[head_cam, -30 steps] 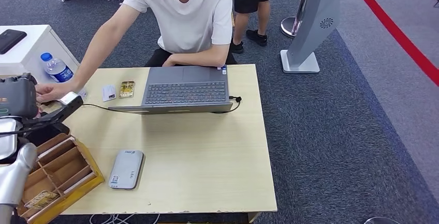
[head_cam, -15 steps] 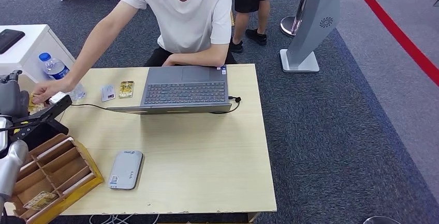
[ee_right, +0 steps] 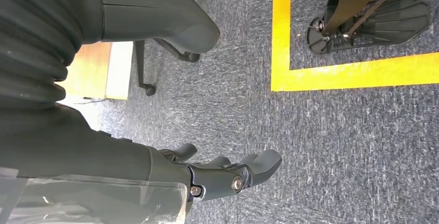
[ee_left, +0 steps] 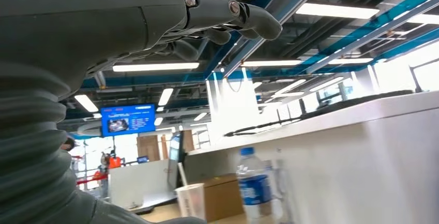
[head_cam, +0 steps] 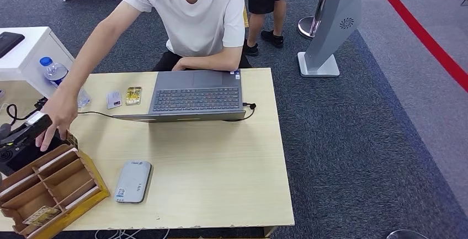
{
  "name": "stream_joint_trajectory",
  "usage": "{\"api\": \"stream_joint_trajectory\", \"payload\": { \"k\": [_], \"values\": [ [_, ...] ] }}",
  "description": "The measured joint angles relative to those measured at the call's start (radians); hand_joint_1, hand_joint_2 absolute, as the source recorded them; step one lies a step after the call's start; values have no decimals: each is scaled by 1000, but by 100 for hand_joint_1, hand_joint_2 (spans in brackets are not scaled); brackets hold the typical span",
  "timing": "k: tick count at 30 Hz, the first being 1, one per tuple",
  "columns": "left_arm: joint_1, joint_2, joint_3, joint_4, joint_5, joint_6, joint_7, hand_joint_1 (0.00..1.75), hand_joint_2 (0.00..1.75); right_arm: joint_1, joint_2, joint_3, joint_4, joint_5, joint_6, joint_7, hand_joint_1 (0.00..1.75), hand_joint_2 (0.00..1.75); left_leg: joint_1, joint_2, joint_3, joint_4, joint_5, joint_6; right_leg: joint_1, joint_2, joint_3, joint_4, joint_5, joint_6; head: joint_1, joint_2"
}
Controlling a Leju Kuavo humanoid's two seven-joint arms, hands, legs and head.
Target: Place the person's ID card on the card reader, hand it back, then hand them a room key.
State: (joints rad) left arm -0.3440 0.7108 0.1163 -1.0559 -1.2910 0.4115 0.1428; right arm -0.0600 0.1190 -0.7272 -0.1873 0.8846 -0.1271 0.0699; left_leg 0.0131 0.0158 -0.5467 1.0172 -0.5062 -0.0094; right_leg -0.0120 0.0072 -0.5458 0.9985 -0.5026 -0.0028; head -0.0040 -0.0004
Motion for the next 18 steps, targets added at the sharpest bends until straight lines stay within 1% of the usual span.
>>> {"api": "stream_joint_trajectory", "payload": {
  "k": [4,7,10,13,18],
  "values": [
    [127,66,143,-6,42,27,-42,0,175,3,0,-4,0,6,0,-8,0,175,0,2,0,-1,0,0,0,2,-1,0,0,0,0,0],
    [210,94,262,8,52,63,-83,0,175,3,0,-7,0,11,-1,-17,0,175,1,1,-1,-1,0,0,1,1,-1,0,-1,-1,0,0],
    [282,103,388,43,48,91,-128,0,175,3,0,-11,0,14,-3,-19,0,175,1,1,-1,-2,0,0,1,1,-1,0,-1,-1,0,0],
    [340,101,521,85,35,105,-182,0,175,4,0,-20,0,15,-5,-21,0,175,1,0,-2,-2,0,0,1,0,-1,0,-1,-1,0,0],
    [398,98,760,186,-30,113,-267,0,175,4,0,-28,0,19,-6,-26,0,175,2,-1,-2,-2,-1,-1,2,-1,0,0,-1,-1,0,0]
  ]
}}
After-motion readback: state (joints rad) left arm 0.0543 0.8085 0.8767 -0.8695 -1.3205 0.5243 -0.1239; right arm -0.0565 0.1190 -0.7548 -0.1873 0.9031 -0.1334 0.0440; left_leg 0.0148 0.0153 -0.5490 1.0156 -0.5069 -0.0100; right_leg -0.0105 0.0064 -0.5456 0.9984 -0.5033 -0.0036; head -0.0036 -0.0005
